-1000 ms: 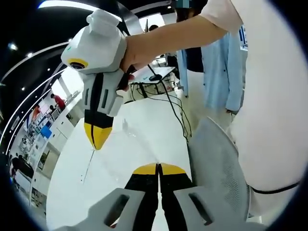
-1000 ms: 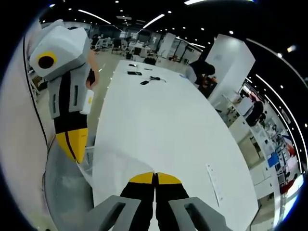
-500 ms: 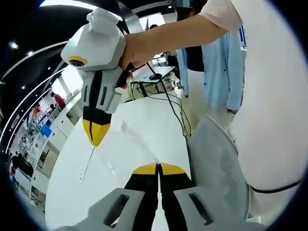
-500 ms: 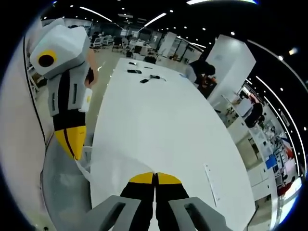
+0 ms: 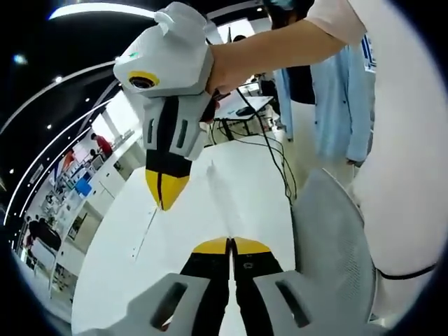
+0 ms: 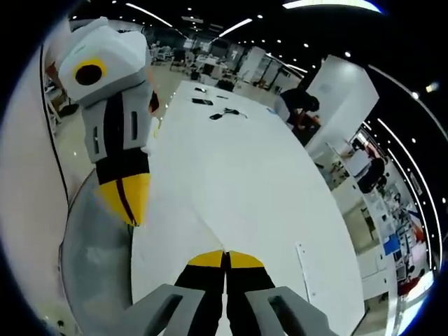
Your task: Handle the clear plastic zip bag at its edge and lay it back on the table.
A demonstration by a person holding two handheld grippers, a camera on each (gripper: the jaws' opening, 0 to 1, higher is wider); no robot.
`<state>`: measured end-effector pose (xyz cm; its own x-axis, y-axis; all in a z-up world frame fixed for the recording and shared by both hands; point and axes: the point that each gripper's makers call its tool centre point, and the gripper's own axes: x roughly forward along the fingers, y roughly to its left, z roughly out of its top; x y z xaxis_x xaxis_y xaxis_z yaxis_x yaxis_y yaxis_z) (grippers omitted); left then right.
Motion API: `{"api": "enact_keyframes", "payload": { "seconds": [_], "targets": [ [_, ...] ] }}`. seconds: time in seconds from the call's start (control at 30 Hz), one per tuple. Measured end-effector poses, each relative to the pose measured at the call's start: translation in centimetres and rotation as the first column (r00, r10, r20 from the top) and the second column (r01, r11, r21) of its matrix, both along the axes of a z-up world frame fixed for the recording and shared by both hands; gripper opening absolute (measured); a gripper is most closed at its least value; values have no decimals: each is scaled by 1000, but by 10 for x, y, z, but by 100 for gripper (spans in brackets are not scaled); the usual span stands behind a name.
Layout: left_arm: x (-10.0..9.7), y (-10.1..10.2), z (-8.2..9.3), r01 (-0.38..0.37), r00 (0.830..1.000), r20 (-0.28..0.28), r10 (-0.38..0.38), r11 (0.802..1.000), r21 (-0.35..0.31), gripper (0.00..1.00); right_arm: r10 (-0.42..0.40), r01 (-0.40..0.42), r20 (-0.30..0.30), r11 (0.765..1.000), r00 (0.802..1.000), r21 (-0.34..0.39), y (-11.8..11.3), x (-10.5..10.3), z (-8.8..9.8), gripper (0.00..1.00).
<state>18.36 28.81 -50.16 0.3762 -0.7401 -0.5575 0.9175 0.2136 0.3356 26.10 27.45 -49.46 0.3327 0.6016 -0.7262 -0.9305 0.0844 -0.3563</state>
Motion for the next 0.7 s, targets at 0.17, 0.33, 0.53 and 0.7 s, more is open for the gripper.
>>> {"api": "enact_keyframes", "payload": {
  "seconds": [0.17,0.33,0.53,0.7],
  "targets": [
    [5,1,5,-15,1000,15,16,1000,-15,0,8,-7,10,1000,1000,-6,0,-1,1,0],
    [8,2,8,-28,999,16,28,999,-32,0,24,-24,30,1000,999,-20,0,-3,1,0],
    [11,4,12,-40,999,26,41,998,-45,1,32,-31,41,999,999,-32,1,-3,1,0],
    [11,5,13,-48,999,22,50,997,-54,1,36,-34,49,999,998,-38,1,-2,1,0]
  ]
}}
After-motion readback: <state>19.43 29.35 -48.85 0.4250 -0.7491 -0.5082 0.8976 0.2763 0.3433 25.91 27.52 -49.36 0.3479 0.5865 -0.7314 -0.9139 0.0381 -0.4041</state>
